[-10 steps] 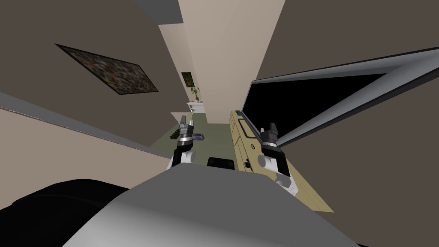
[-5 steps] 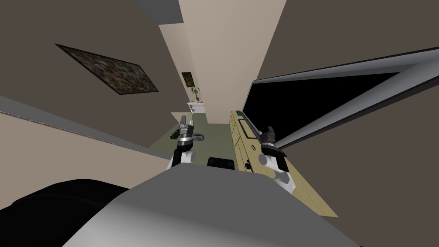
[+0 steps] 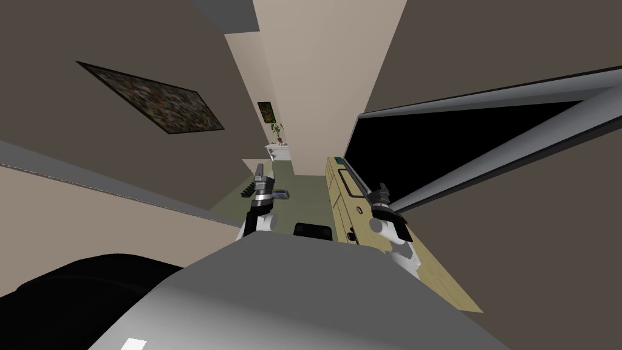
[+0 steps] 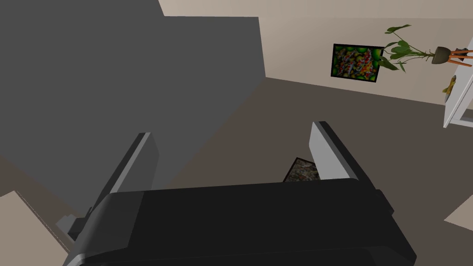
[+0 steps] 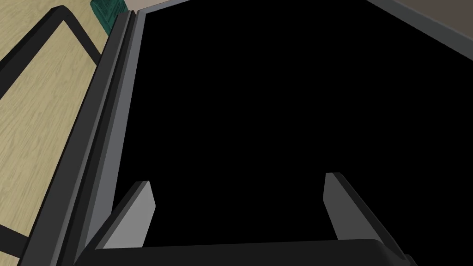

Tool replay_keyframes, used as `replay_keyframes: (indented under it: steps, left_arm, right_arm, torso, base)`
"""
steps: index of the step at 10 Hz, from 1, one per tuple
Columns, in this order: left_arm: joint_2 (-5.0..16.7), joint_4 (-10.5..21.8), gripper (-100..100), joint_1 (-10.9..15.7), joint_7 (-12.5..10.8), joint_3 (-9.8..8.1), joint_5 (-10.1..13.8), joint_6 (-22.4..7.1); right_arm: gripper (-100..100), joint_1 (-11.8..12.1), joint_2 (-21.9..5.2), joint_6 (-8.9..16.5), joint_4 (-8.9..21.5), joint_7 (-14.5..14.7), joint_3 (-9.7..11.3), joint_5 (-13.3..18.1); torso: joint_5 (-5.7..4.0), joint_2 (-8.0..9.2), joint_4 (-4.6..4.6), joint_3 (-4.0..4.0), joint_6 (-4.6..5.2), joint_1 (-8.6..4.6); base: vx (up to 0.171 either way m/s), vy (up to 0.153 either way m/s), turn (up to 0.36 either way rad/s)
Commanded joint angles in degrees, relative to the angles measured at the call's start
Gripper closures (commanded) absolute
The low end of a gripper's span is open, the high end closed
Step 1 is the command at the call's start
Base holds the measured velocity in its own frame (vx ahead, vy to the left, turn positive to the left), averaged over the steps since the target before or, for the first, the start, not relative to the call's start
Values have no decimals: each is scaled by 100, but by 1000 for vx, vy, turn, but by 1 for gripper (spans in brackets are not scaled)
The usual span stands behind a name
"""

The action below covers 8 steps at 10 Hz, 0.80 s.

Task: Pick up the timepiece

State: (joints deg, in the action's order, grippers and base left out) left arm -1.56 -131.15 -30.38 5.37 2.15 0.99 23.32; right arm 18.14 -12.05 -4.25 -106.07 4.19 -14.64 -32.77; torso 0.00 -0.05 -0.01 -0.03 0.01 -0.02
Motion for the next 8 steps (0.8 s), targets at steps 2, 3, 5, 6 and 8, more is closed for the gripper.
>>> replay_keyframes:
  steps: [2,3,5,6,8]
  left_arm:
    - [0,0,0,0,0,0,0,0]
    - [0,0,0,0,0,0,0,0]
    - [0,0,0,0,0,0,0,0]
    - [0,0,0,0,0,0,0,0]
    - [0,0,0,0,0,0,0,0]
  right_arm:
    - [-100,-152,-88,281,425,-66,-115,-383]
    - [-100,-152,-88,281,518,-66,-115,-387]
    - [-100,-263,-155,501,822,-114,-213,-657]
    - [-100,-374,-217,695,1064,-163,-308,-895]
    - [-100,-485,-275,953,1344,-214,-401,-1153]
  torso:
    - [0,0,0,0,0,0]
    - [-1,-2,-1,-1,0,-2]
    - [-1,-3,-1,-2,0,0]
    - [0,-2,-1,-1,0,1]
    - [0,0,-1,0,1,0]
  base:
    - [17,-3,5]
    - [18,-4,4]
    - [19,-2,5]
    - [19,-3,4]
    - [16,-4,4]
